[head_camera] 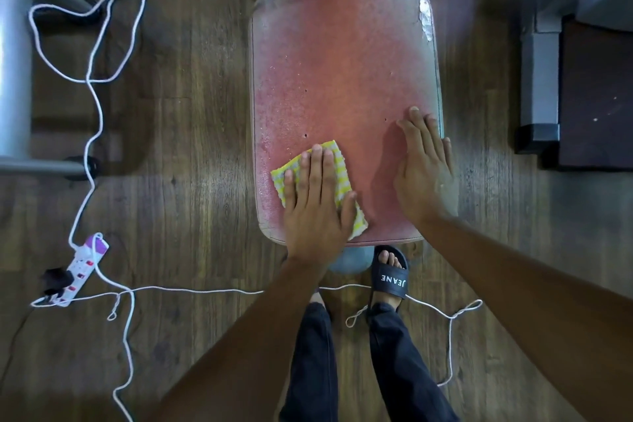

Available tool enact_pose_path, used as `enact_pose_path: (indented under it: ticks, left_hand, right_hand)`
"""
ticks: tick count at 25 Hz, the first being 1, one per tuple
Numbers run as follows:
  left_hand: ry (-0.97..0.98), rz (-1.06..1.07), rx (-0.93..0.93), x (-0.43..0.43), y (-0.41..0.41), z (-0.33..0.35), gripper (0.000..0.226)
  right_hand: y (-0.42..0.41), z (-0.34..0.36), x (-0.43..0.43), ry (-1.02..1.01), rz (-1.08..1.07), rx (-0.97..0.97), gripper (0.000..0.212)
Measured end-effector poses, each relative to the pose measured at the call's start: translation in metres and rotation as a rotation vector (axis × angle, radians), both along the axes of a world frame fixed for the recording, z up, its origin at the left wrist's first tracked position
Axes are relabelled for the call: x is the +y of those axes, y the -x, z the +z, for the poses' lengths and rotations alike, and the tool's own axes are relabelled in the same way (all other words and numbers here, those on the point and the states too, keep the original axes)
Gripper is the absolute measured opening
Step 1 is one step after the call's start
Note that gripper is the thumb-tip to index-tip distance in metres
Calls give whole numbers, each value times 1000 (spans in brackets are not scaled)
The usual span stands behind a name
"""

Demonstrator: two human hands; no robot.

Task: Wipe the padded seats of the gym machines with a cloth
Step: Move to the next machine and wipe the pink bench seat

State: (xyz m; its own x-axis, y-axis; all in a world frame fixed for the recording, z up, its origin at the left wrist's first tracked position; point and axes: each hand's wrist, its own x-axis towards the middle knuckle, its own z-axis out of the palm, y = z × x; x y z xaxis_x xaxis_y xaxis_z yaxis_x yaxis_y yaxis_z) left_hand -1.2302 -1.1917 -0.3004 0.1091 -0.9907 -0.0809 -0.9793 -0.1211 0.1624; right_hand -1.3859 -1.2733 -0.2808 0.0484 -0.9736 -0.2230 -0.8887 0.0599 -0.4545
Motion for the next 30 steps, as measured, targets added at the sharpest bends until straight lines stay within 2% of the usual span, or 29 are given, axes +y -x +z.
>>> enact_pose_path:
  ticks: [3,7,11,17,21,30]
  left_hand:
    - [-27,-160,-31,1,-27,1,66]
    - [-30,-281,-74,-3,-60,4,66]
    - [-3,-418,-109,-10,-92,3,67]
    - [13,-277,-86,-26,-76,0,67]
    - [31,-238,-92,-76,-78,0,67]
    - [49,-262,-125,-170,-80,-5,69]
  right_hand:
    - [-7,0,1,-3,-50,-4,62]
    - [-12,0,-2,12,-74,32,39]
    - [-13,4,-16,105,-37,108,37]
    - [-36,-1,-65,112,70,91,48]
    - [-45,-6,-101,121,93,139,55]
    - [-46,-21,-125,121,87,151,59]
